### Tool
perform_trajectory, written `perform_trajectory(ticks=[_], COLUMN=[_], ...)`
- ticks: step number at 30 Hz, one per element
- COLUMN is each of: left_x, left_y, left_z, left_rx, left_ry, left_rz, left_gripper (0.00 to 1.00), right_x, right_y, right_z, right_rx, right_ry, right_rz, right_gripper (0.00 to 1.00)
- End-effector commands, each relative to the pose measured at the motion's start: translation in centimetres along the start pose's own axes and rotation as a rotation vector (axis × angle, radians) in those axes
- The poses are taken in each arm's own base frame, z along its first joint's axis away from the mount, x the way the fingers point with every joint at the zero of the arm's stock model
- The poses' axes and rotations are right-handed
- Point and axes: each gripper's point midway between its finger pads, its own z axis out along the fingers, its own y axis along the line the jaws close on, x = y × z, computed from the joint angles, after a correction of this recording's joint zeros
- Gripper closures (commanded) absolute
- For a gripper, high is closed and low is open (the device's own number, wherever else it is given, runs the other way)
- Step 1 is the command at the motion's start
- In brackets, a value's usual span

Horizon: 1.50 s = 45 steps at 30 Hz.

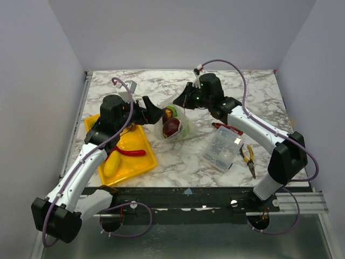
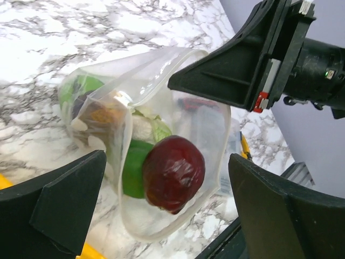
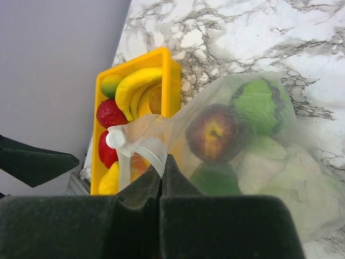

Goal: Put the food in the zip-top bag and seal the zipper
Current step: Place the fake fruit in the zipper food storage bag, then adjust the zipper food storage bag at the center of the board.

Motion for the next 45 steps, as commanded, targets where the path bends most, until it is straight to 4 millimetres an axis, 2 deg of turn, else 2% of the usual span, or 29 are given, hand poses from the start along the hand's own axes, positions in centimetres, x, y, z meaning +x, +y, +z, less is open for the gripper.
perform_trajectory(ticks=[1,7,9,10,12,14,16,19,22,24,26,29,32,36,38,41,43,45], left_x=[4.0,9.5,10.8,11.2,11.5,11.3,10.5,7.9,4.8,3.1,2.0,1.7,3.0,5.9,6.4,5.4,3.8,2.4], left_y=[3.4,4.5,5.0,5.3,5.2,4.3,2.9,-0.4,-3.8,-5.7,-6.7,-6.8,-5.4,-2.6,-2.2,-3.4,-4.8,-5.8], left_z=[-1.2,-0.6,-0.1,0.0,0.3,0.6,0.6,0.3,-0.7,-1.4,-1.7,-1.6,-0.7,1.1,1.5,1.3,0.9,0.4], left_rx=[-0.127,-0.087,-0.089,-0.096,-0.09,-0.045,0.021,0.139,0.253,0.318,0.345,0.344,0.3,0.214,0.204,0.255,0.302,0.321], left_ry=[0.097,0.197,0.224,0.236,0.261,0.271,0.265,0.244,0.204,0.174,0.157,0.152,0.18,0.25,0.268,0.255,0.233,0.219], left_rz=[-0.017,-0.154,-0.192,-0.202,-0.216,-0.225,-0.232,-0.228,-0.227,-0.228,-0.23,-0.234,-0.265,-0.325,-0.347,-0.346,-0.32,-0.293], left_gripper=[0.06,0.24,0.33,0.41,0.63,0.84,1.0,1.0,1.0,1.0,1.0,1.0,1.0,1.0,1.0,1.0,1.0,1.0], right_x=[-1.9,-2.0,-2.0,-2.1,-2.1,-2.3,-2.6,-3.4,-4.4,-5.2,-6.1,-6.9,-7.1,-6.3,-5.4,-4.9,-5.8,-7.3], right_y=[1.1,1.2,1.3,1.2,1.3,1.4,1.3,0.8,-0.6,-1.3,-1.8,-1.8,-2.5,-6.2,-7.8,-8.9,-8.0,-6.3], right_z=[-0.7,-0.9,-1.0,-1.0,-1.1,-1.3,-1.5,-2.0,-2.7,-3.3,-3.9,-4.9,-5.4,-4.9,-4.3,-3.7,-3.8,-4.3], right_rx=[-0.03,-0.031,-0.034,-0.032,-0.032,-0.03,-0.019,0.024,0.111,0.152,0.193,0.217,0.256,0.381,0.42,0.456,0.447,0.409], right_ry=[-0.051,-0.053,-0.054,-0.055,-0.052,-0.057,-0.072,-0.097,-0.136,-0.159,-0.185,-0.211,-0.222,-0.205,-0.164,-0.118,-0.11,-0.13], right_rz=[-0.026,-0.024,-0.024,-0.024,-0.024,-0.026,-0.035,-0.064,-0.107,-0.131,-0.145,-0.166,-0.192,-0.225,-0.228,-0.243,-0.255,-0.268], right_gripper=[1.0,1.0,1.0,0.99,1.0,0.99,0.99,1.0,1.0,1.0,1.0,1.0,1.0,1.0,1.0,1.0,1.0,1.0])
